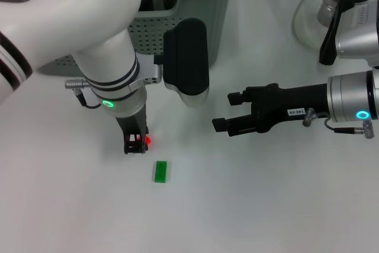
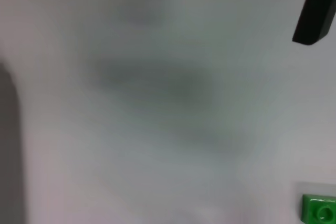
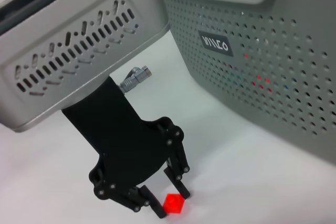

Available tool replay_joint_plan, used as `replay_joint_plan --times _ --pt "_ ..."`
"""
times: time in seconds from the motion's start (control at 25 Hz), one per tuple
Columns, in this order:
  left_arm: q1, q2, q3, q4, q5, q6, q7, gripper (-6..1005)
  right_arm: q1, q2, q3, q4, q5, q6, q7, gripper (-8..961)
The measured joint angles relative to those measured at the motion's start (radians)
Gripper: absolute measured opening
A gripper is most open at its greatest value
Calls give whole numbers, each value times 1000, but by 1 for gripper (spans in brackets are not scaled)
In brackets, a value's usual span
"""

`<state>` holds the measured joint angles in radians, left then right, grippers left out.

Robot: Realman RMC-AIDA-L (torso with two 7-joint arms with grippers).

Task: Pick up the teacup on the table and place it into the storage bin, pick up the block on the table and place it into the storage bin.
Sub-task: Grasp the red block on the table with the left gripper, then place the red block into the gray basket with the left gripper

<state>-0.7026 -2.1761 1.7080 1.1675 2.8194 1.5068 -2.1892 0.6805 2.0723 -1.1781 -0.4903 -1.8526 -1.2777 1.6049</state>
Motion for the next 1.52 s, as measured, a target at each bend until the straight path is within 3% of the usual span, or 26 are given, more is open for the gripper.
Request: replay_joint_plan --times 0.2,0.36,0.52,0.64,0.72,0.8,0.84,0.96,1.08,1.32,1.4,1.52 --pt "-2 1 -10 27 -1 31 -1 257 1 -1 2 0 1 0 -1 914" --pt "0 3 -123 127 -52 154 11 259 -1 -1 8 -1 -1 0 -3 914" --pt "-34 15 -500 282 -188 318 39 261 -4 -4 11 -1 -2 0 -6 913" --pt "-117 63 -860 292 -255 386 40 262 -5 -5 11 -1 -2 0 -9 913" --pt "-159 115 -1010 259 -275 400 34 263 -6 -6 11 -1 -2 0 -11 913" --pt "-176 170 -1094 217 -293 390 32 264 -7 -6 11 -1 -2 -1 -13 913" --pt "-180 195 -1105 197 -298 369 28 264 -7 -6 11 0 -2 0 -14 913" --pt "-186 237 -1096 132 -303 273 8 265 -7 -6 10 0 -2 0 -16 912" --pt "-190 250 -1086 66 -300 188 -5 267 -7 -5 6 -1 -2 0 -17 912" --pt "-185 244 -1021 53 -271 125 -3 375 -9 -5 5 -1 -2 -7 -17 912" --pt "-180 233 -1012 95 -294 193 20 418 -11 -6 5 -1 -2 -7 -15 913" --pt "-168 191 -998 191 -350 369 105 482 -11 -8 5 -1 -2 -8 -11 913"
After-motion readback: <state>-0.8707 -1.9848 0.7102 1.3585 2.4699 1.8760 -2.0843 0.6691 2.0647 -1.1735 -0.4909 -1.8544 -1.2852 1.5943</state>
